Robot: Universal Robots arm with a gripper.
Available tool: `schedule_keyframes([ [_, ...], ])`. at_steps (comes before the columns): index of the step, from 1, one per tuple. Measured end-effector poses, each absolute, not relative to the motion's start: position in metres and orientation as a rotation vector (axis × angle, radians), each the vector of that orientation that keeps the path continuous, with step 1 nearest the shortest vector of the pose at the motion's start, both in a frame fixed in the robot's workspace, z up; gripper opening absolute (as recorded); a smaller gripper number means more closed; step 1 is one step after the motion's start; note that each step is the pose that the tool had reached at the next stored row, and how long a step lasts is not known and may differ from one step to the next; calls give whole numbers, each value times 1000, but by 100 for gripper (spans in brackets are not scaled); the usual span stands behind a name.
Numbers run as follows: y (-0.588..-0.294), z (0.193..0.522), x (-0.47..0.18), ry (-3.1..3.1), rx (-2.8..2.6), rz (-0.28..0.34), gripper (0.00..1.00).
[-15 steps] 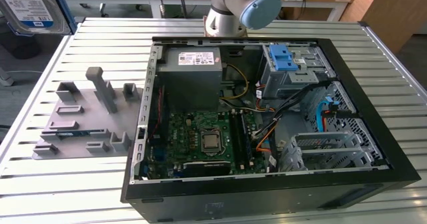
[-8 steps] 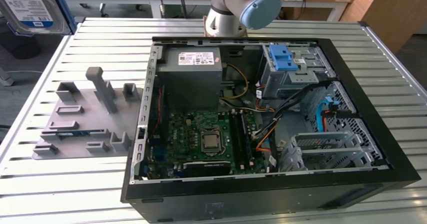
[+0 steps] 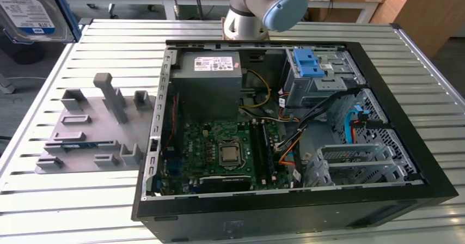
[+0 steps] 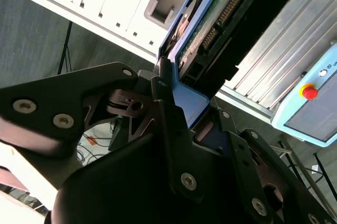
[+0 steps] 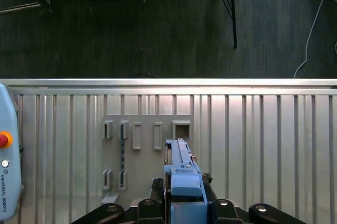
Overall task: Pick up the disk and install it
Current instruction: 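Pick up the disk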
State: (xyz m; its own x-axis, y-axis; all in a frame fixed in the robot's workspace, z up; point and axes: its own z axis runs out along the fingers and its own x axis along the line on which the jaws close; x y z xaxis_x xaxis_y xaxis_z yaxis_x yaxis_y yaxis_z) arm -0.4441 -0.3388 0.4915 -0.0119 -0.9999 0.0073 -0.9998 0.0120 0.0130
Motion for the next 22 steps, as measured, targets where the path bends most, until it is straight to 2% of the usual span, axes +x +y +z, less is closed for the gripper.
schedule_keyframes([
  [12,-370,491,-444,-2225,2199,-7,36],
  [22,-373,492,-435,-2225,2199,-7,36],
])
